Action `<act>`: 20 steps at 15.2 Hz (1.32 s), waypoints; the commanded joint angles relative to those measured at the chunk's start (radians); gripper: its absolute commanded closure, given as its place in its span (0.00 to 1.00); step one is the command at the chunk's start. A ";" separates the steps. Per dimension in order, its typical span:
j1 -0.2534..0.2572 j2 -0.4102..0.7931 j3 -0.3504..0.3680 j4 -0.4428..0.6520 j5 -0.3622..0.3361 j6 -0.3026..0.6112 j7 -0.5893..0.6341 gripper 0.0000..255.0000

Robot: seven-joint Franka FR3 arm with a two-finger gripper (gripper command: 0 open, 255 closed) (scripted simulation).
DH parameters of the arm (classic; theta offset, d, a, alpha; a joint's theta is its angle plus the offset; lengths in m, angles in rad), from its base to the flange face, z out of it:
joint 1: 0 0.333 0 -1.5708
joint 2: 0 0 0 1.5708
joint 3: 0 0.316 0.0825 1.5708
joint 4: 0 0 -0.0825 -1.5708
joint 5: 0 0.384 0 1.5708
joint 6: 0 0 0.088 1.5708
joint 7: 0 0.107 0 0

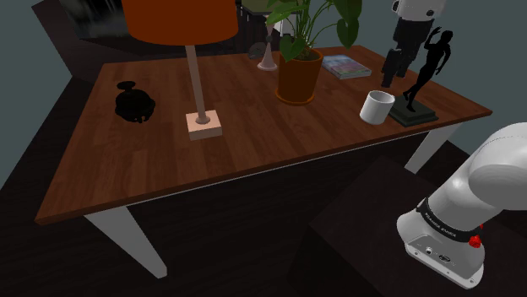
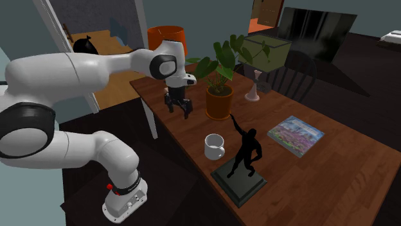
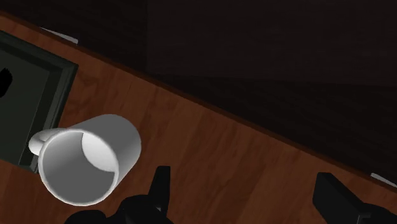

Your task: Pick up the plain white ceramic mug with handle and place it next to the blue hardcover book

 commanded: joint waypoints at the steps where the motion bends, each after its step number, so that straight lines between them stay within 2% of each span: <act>1: -0.009 0.035 -0.042 -0.016 -0.022 0.061 -0.047 0.00; 8: -0.028 0.207 -0.190 -0.039 -0.067 0.282 -0.207 0.00; 13: -0.022 0.378 -0.294 -0.009 -0.048 0.437 -0.340 0.00; 20: -0.020 0.446 -0.320 -0.049 -0.036 0.545 -0.363 0.00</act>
